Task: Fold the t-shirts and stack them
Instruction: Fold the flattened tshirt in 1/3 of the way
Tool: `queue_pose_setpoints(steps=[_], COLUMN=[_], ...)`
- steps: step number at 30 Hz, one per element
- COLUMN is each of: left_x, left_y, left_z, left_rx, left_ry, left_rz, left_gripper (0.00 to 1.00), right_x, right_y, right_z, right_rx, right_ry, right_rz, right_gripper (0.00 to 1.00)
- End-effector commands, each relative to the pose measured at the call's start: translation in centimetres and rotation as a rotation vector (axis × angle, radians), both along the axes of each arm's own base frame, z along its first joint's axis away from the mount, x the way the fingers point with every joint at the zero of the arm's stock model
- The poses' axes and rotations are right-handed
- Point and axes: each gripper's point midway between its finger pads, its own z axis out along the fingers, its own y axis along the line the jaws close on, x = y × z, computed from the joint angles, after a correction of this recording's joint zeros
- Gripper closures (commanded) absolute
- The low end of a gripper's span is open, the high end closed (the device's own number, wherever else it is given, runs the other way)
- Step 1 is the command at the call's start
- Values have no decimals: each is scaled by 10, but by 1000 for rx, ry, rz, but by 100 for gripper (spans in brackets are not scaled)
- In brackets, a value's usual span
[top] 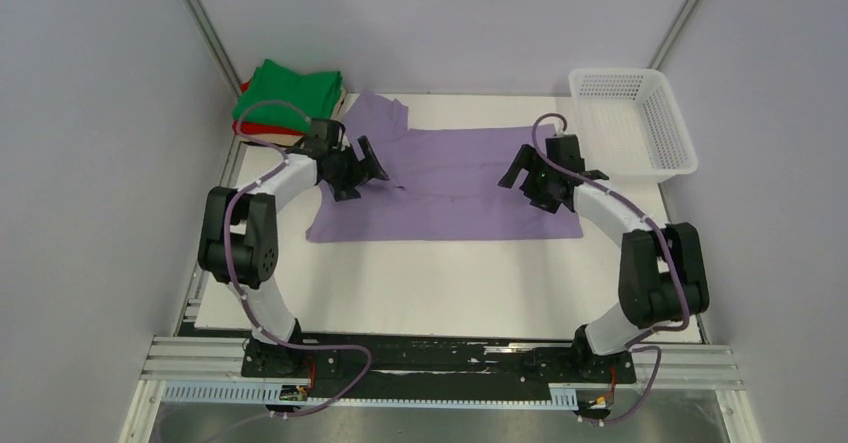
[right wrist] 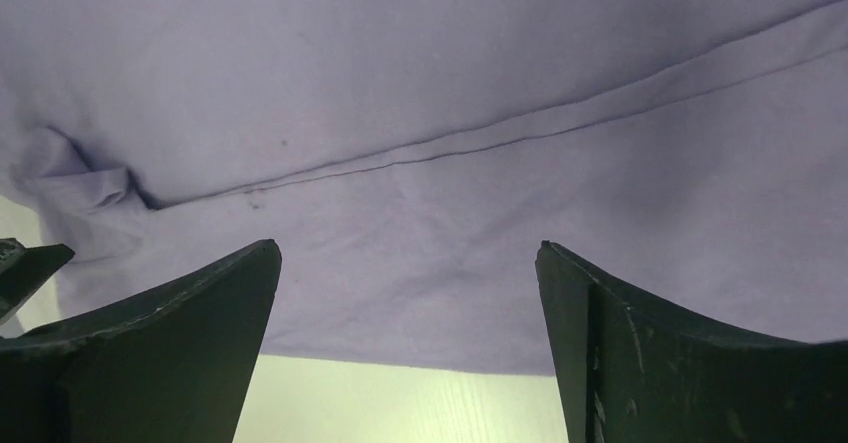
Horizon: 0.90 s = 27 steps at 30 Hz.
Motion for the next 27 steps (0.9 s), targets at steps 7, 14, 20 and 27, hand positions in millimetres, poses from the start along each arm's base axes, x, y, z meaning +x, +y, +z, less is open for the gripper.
queue_pose_setpoints(steps=[7,14,20,27], left_x=[-22,-100,-181,-185], left_y=[-16,-5,-7,-22], left_z=[-64,-85,-71,-22], left_rx=[-22,37,87,1], left_ry=[93,231,304,146], left_rz=[-16,-18,-37,-33], left_gripper=[0,0,0,0], right_x=[-17,-121,-186,-158], right_y=[-2,-20,-16,-5], right_z=[-76,-102,-89,-34], right_rx=[-57,-82,-23,27], right_ry=[182,438,516,225], right_rz=[11,-32,-35,51], right_gripper=[0,0,0,0])
